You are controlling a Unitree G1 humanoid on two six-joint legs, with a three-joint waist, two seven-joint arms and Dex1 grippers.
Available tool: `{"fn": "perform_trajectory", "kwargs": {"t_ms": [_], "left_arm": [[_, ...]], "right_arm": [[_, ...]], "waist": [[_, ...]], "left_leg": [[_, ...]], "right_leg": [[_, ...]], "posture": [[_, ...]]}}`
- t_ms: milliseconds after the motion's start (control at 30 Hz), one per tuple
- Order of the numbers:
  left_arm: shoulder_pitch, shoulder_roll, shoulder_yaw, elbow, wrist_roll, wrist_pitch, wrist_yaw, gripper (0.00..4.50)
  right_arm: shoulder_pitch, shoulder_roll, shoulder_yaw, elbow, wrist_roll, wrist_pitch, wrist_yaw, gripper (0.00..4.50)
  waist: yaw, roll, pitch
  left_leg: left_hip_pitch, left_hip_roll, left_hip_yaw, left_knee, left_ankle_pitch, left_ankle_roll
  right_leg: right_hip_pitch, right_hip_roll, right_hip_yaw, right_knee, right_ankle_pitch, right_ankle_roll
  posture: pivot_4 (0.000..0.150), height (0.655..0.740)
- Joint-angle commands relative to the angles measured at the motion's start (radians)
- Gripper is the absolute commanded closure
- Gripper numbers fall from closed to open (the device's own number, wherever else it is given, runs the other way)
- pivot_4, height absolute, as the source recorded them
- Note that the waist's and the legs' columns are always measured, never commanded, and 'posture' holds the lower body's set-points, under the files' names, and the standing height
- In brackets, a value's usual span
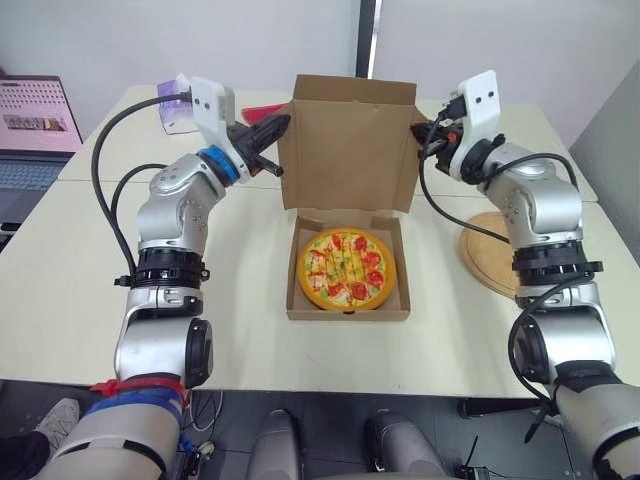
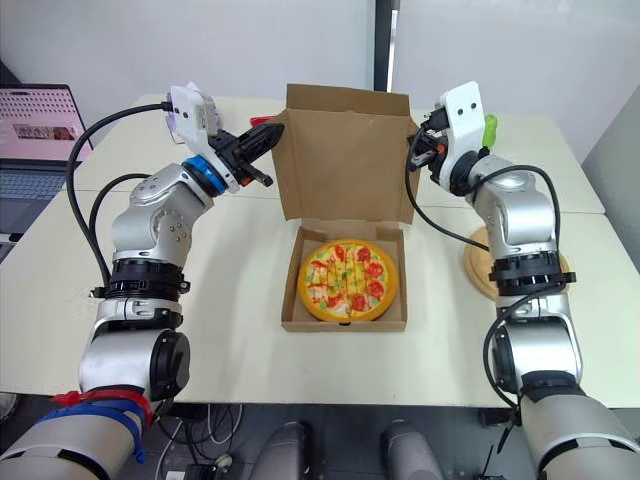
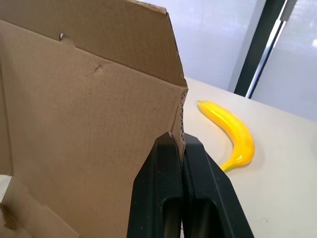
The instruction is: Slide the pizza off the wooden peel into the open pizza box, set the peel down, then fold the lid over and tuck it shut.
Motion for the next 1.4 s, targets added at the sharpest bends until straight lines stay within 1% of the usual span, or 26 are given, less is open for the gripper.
{"fn": "perform_trajectory", "kwargs": {"t_ms": [33, 100, 200, 267, 333, 467, 667, 800, 1033, 1200, 1400], "left_arm": [[-0.077, -0.01, -0.004, -0.002, 0.012, -0.02, 0.008, 4.5], [-0.106, -0.012, -0.009, 0.04, 0.031, -0.041, 0.008, 4.5], [-0.136, -0.018, -0.009, 0.077, 0.046, -0.059, 0.005, 4.5], [-0.146, -0.021, -0.008, 0.079, 0.049, -0.062, 0.006, 4.5], [-0.132, -0.023, -0.008, 0.041, 0.042, -0.045, 0.005, 4.5], [-0.048, -0.015, -0.011, -0.112, 0.02, 0.021, 0.006, 4.5], [0.081, 0.003, 0.002, -0.337, -0.01, 0.144, 0.041, 4.5], [0.129, 0.011, 0.02, -0.438, -0.03, 0.215, 0.078, 4.5], [0.229, 0.023, 0.033, -0.62, -0.088, 0.335, 0.106, 4.5], [0.279, 0.032, 0.04, -0.682, -0.096, 0.346, 0.122, 4.5], [0.327, 0.033, 0.045, -0.745, -0.112, 0.347, 0.141, 4.5]], "right_arm": [[-0.076, 0.013, -0.018, 0.055, -0.016, -0.054, -0.042, 4.45], [-0.108, 0.015, -0.02, 0.139, -0.033, -0.106, -0.06, 4.45], [-0.136, 0.016, -0.023, 0.205, -0.047, -0.154, -0.073, 4.45], [-0.148, 0.018, -0.014, 0.212, -0.05, -0.174, -0.065, 4.45], [-0.139, 0.024, -0.004, 0.178, -0.049, -0.164, -0.058, 4.45], [-0.071, 0.036, 0.005, -0.006, -0.03, -0.063, -0.068, 4.45], [0.036, 0.092, 0.013, -0.298, -0.013, 0.127, -0.144, 4.45], [0.115, 0.131, 0.026, -0.442, -0.009, 0.216, -0.178, 4.45], [0.177, 0.159, 0.02, -0.589, 0.0, 0.331, -0.222, 4.45], [0.205, 0.194, 0.027, -0.674, 0.01, 0.404, -0.254, 4.45], [0.215, 0.224, 0.022, -0.734, 0.011, 0.464, -0.282, 4.45]], "waist": [[0.0, 0.0, 0.0], [0.0, 0.0, 0.0], [0.0, 0.0, 0.0], [0.0, 0.0, 0.0], [-0.001, 0.0, 0.0], [-0.002, 0.001, 0.0], [-0.001, 0.001, 0.0], [0.0, 0.001, 0.0], [0.0, 0.001, 0.0], [0.0, 0.001, 0.0], [0.0, 0.001, 0.0]], "left_leg": [[0.0, 0.0, 0.0, 0.0, 0.0, 0.0], [0.0, 0.0, 0.0, 0.0, 0.0, 0.0], [0.0, 0.0, 0.0, 0.0, 0.0, 0.0], [0.0, 0.0, 0.0, 0.0, 0.0, 0.0], [0.0, 0.0, 0.0, -0.001, 0.0, 0.0], [-0.001, 0.0, 0.001, -0.001, 0.0, 0.0], [-0.001, 0.0, 0.001, 0.0, 0.0, 0.0], [-0.002, 0.0, 0.0, 0.001, 0.0, 0.0], [-0.002, 0.0, 0.0, 0.001, 0.0, 0.0], [-0.002, 0.0, 0.0, 0.001, 0.0, 0.0], [-0.002, 0.0, 0.0, 0.001, 0.0, 0.0]], "right_leg": [[0.0, 0.0, 0.0, 0.0, 0.0, 0.0], [0.0, 0.0, 0.0, 0.0, 0.0, 0.0], [0.0, 0.0, 0.0, 0.0, 0.0, 0.0], [0.0, 0.0, 0.0, 0.0, 0.0, 0.0], [-0.001, 0.0, 0.0, -0.001, 0.0, 0.0], [-0.002, 0.0, 0.001, 0.0, 0.0, 0.0], [-0.004, 0.0, 0.002, 0.005, 0.0, -0.001], [-0.005, 0.0, 0.001, 0.006, 0.0, 0.0], [-0.005, 0.0, 0.001, 0.006, -0.001, 0.0], [-0.005, 0.0, 0.001, 0.006, -0.001, 0.0], [-0.005, 0.0, 0.001, 0.006, -0.001, 0.0]], "posture": [[0.15, 0.74], [0.15, 0.74], [0.15, 0.74], [0.15, 0.74], [0.15, 0.74], [0.15, 0.74], [0.15, 0.74], [0.15, 0.74], [0.15, 0.74], [0.15, 0.74], [0.15, 0.74]]}}
